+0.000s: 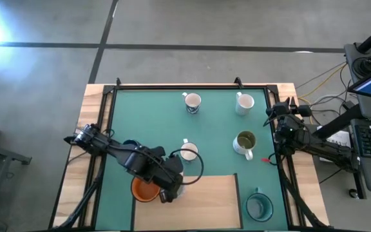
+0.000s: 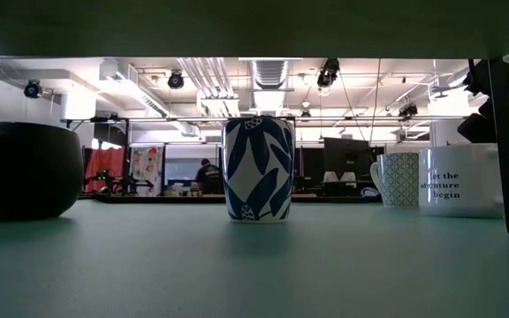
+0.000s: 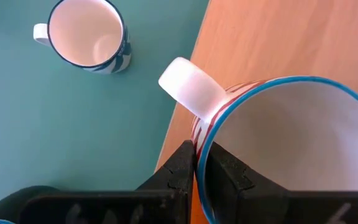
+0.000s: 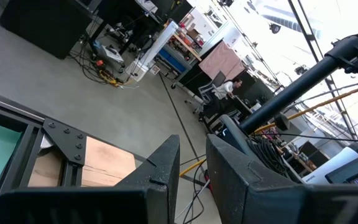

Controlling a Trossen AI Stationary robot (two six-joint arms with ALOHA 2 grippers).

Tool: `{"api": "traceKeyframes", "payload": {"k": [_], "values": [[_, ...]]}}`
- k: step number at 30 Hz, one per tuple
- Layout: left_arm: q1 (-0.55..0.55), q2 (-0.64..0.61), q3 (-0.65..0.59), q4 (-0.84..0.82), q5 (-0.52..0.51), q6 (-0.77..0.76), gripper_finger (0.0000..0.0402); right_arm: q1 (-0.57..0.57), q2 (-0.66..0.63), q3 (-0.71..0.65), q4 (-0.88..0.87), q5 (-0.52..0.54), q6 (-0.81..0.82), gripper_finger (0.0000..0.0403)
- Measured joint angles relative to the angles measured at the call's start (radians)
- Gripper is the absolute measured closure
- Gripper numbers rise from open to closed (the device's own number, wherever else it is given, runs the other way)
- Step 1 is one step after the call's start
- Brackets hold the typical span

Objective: Place coffee mugs
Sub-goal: Put the red patterned mug on the shelf

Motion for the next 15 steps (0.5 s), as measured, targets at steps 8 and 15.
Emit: {"api": "traceKeyframes", "payload": {"k": [8, 15], "values": [[0.002, 0.0, -0.005, 0.013, 0.003, 0.001, 0.0385, 0.0, 0.0, 0.0, 0.0, 0.0, 0.0, 0.0335], [0.003, -0.001, -0.006, 0.028, 0.011, 0.001, 0.0385, 0.0, 0.0, 0.0, 0.0, 0.0, 0.0, 0.0335]]}}
